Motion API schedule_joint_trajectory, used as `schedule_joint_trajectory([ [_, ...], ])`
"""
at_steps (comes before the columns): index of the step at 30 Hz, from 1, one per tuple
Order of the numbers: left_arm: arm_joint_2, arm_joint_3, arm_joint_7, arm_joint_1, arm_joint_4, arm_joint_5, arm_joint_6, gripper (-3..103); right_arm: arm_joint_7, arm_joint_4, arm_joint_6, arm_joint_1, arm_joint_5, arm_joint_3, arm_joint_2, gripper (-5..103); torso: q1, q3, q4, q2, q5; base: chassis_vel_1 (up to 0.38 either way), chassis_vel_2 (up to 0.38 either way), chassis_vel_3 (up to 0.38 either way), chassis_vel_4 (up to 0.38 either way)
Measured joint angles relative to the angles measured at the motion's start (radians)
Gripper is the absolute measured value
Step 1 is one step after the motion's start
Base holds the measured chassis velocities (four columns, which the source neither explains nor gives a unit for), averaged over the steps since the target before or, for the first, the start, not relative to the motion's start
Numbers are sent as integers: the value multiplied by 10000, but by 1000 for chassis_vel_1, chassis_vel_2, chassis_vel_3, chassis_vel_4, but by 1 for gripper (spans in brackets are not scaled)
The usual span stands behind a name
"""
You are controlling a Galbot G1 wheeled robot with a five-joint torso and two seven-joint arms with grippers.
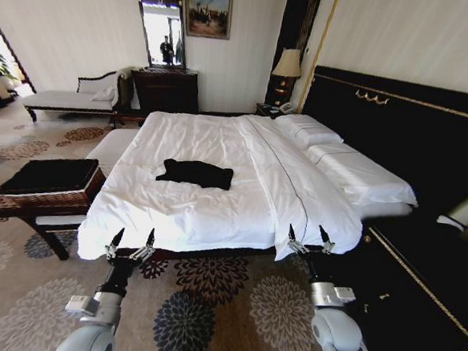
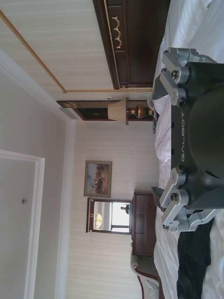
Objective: Fold the clothes on the bed and place them into the basket.
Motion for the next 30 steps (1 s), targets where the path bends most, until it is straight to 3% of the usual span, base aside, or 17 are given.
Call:
schedule_joint_trajectory([
  [30,63,-109,-35,-200,287,-124,-24,100,-11,-674,213,324,-243,-301,282,100,0,0,-1,-1,1,-61,82,60,-84],
])
